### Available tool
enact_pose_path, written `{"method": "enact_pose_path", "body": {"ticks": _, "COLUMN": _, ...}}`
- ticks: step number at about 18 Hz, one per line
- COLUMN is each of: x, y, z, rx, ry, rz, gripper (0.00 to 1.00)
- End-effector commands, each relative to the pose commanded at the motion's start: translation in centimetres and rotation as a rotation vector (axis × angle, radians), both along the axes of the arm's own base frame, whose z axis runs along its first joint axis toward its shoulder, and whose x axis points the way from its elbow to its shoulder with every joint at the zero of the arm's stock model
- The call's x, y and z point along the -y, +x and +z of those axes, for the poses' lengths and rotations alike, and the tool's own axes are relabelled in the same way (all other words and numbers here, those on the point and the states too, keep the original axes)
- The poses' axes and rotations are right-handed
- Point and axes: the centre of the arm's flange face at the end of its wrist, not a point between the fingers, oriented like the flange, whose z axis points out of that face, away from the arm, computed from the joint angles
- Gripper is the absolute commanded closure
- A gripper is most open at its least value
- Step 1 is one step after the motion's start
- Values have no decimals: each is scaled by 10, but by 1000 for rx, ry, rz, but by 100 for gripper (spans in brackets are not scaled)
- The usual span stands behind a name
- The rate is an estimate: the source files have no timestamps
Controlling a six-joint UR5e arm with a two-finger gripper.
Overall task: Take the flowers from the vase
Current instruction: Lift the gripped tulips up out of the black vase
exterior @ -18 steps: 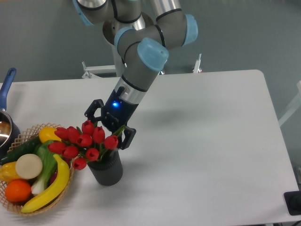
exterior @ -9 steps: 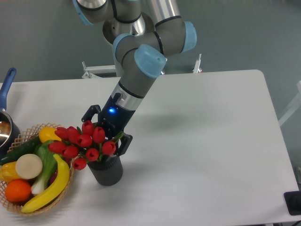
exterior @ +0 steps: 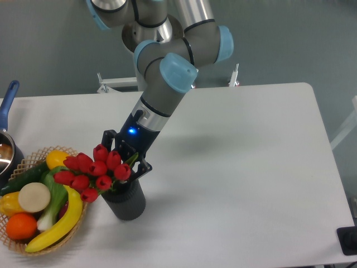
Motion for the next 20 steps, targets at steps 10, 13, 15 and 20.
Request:
{"method": "enact_pose_path", "body": {"ticks": 10, "x": 11, "y": -14, "z": 27, "rx": 43, "ry": 92, "rz": 10, "gripper": 63}}
{"method": "enact_pose_path", "body": {"ticks": 13, "x": 13, "y": -24, "z": 48, "rx": 77, "ry": 123, "rz": 49, "gripper": 63}}
{"method": "enact_pose_path", "body": {"ticks": 15, "x": 10, "y": -31, "z": 65, "rx": 103, "ry": 137, "rz": 79, "gripper": 62}}
{"method": "enact_pose_path", "body": {"ticks": 20, "x": 9, "y": -38, "z": 93, "rx": 127, "ry": 154, "rz": 127, "gripper": 62}}
